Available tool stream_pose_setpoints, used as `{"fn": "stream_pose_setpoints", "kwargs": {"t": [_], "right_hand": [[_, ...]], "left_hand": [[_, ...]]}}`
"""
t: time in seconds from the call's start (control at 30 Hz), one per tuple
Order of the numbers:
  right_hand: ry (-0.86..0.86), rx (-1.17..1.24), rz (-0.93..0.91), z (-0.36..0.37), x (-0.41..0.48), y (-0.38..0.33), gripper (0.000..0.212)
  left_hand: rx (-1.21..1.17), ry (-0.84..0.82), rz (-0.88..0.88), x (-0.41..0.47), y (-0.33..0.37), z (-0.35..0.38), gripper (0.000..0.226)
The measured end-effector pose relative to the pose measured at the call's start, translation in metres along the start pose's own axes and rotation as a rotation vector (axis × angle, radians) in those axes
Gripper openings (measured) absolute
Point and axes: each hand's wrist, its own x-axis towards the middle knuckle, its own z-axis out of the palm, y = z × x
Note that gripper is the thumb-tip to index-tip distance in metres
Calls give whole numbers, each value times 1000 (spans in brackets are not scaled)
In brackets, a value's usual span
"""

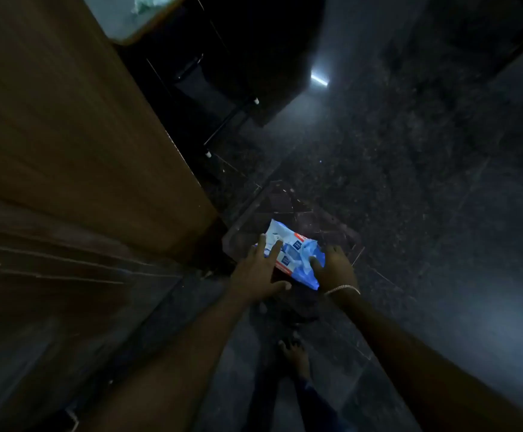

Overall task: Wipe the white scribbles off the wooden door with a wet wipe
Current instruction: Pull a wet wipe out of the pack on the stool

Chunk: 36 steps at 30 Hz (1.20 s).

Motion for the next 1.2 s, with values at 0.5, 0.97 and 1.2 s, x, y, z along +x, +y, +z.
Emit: {"fn": "stream_pose_setpoints", "kwargs": {"t": [0.5,0.97,1.2], "right_hand": [[-57,33,48,22,43,10,23],[-258,810,-115,-88,-43,-83,27],[-282,751,-321,-119,-100,-165,12]], "left_hand": [[25,23,-24,59,16,27,94],[-1029,403,-95,-67,55,-79,34],[-1120,578,-218,-163,37,-131,8]]}}
